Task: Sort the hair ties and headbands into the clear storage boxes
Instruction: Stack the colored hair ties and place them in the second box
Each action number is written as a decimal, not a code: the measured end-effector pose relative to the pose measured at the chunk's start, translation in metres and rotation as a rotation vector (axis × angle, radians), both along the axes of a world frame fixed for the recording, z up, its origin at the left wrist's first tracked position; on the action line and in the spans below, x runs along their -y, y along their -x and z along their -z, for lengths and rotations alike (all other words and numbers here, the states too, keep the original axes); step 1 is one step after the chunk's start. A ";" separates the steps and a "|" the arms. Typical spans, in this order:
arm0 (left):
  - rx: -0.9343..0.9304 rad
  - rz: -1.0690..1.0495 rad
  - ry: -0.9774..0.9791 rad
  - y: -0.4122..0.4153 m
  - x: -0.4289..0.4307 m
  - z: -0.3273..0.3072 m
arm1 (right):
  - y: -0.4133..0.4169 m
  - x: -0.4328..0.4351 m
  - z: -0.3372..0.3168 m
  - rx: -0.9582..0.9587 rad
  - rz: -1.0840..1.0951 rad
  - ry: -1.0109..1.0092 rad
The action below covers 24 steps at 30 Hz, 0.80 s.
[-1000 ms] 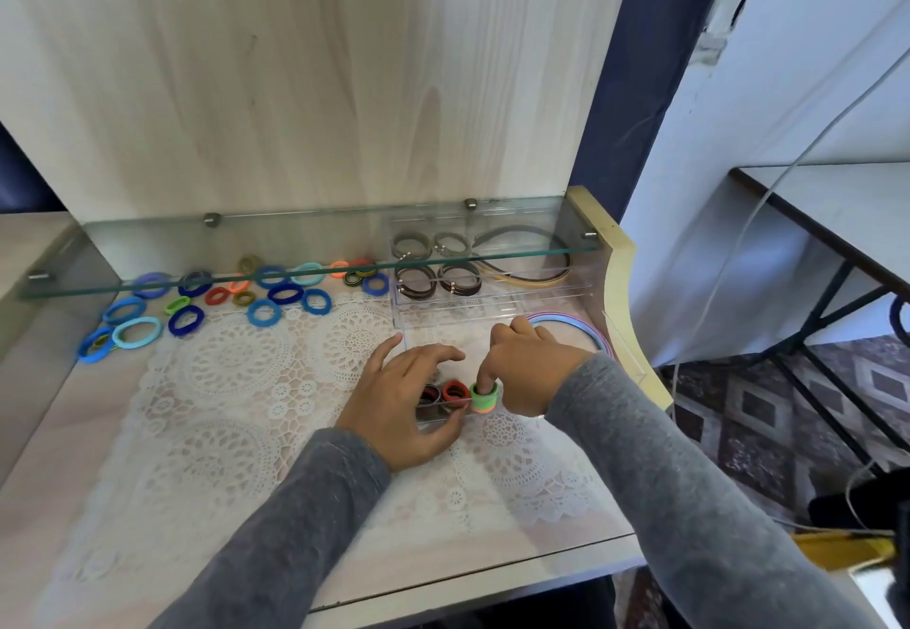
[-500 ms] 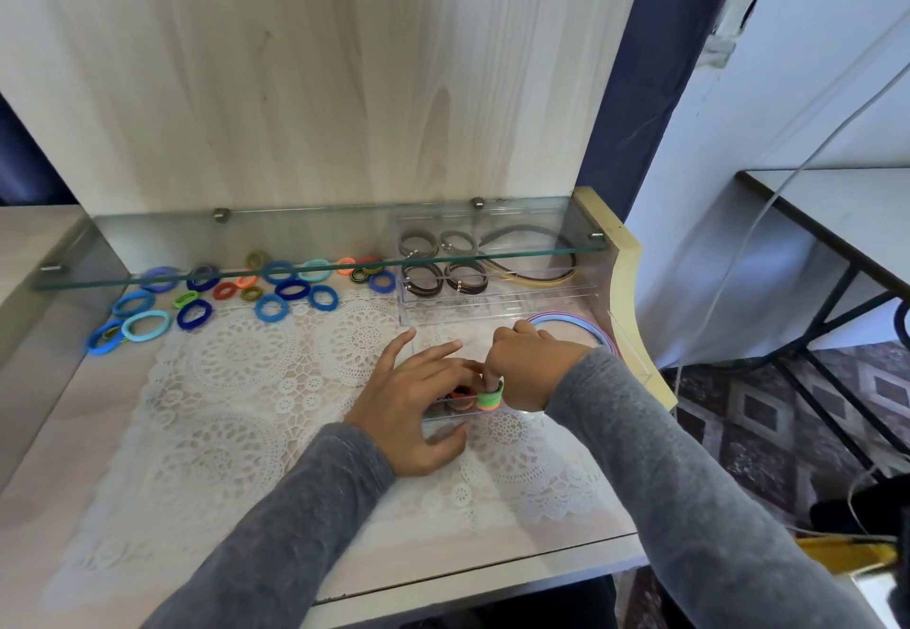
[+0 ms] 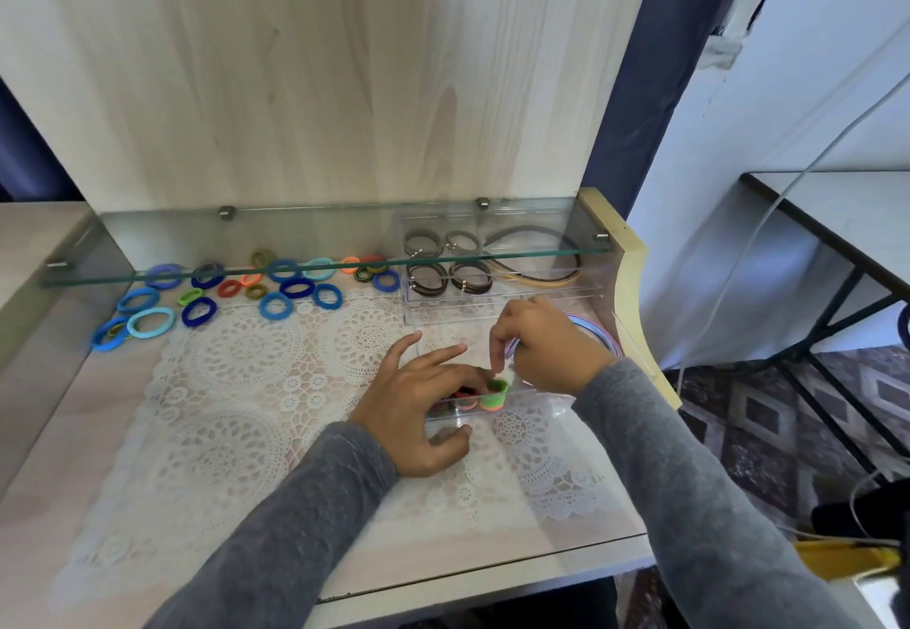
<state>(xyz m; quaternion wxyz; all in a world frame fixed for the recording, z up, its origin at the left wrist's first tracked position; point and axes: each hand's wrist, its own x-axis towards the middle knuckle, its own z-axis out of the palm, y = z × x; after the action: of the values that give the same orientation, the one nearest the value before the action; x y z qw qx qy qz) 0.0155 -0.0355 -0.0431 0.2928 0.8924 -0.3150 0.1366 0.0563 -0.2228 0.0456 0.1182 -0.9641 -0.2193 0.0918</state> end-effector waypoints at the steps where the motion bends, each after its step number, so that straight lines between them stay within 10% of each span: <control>1: 0.000 0.000 0.006 0.000 0.001 0.000 | 0.000 0.003 0.005 0.065 0.033 -0.017; 24: 0.079 -0.284 -0.132 -0.001 0.004 0.004 | 0.011 0.000 0.032 0.170 0.055 0.010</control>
<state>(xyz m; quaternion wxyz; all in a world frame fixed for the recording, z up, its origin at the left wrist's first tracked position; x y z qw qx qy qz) 0.0167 -0.0394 -0.0470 0.1987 0.9391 -0.2053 0.1908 0.0449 -0.2224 0.0132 0.0970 -0.9747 -0.2014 0.0075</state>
